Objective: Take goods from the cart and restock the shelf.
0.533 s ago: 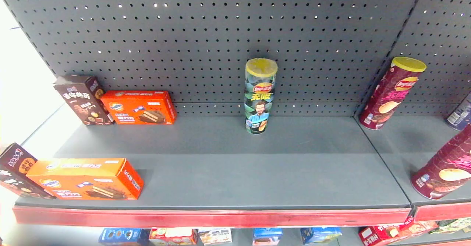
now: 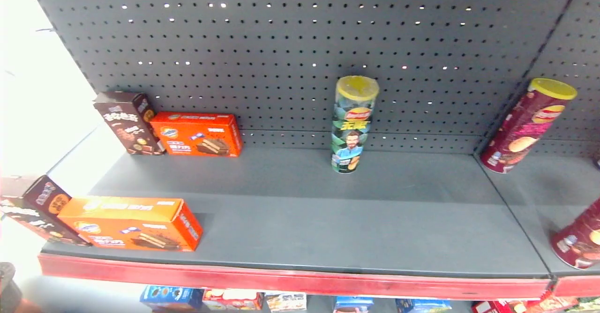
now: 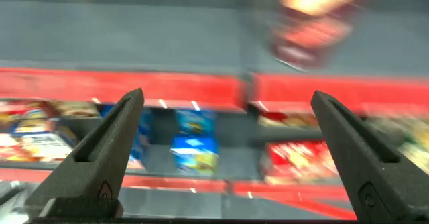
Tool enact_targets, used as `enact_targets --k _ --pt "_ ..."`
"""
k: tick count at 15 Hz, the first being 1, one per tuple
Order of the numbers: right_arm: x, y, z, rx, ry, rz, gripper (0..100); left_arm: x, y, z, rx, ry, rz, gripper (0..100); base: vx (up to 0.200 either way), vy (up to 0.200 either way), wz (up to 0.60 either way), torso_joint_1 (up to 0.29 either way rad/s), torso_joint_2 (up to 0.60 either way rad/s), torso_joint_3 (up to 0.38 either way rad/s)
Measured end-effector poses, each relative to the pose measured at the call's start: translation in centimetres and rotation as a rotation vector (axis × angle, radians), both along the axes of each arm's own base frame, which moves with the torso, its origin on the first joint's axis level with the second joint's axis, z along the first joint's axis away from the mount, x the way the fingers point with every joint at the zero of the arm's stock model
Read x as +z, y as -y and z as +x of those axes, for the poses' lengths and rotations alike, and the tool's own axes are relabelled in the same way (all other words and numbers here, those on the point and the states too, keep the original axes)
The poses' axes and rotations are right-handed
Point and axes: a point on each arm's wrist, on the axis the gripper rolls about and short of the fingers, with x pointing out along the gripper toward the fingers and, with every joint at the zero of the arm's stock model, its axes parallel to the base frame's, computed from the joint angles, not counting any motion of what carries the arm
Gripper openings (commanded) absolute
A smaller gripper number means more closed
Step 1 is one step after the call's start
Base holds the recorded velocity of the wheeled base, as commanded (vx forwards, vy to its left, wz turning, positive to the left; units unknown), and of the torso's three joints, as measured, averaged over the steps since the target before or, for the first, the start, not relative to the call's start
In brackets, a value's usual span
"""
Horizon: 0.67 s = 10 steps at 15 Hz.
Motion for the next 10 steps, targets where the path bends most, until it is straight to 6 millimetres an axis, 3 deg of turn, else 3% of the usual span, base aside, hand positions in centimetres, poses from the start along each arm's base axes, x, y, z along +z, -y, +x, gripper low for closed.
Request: enact_targets --k 8,10 --pt "0.0 0.0 0.0 0.0 0.0 0.0 100 0.0 0.0 0.0 0.0 0.001 0.0 100 0.0 0.0 0.6 0.004 0.0 0.003" --pt "0.0 0.01 0.0 -0.004 0.0 0.003 100 0.0 0.0 0.0 0.0 0.001 0.0 100 0.0 0.0 0.0 0.0 0.0 0.0"
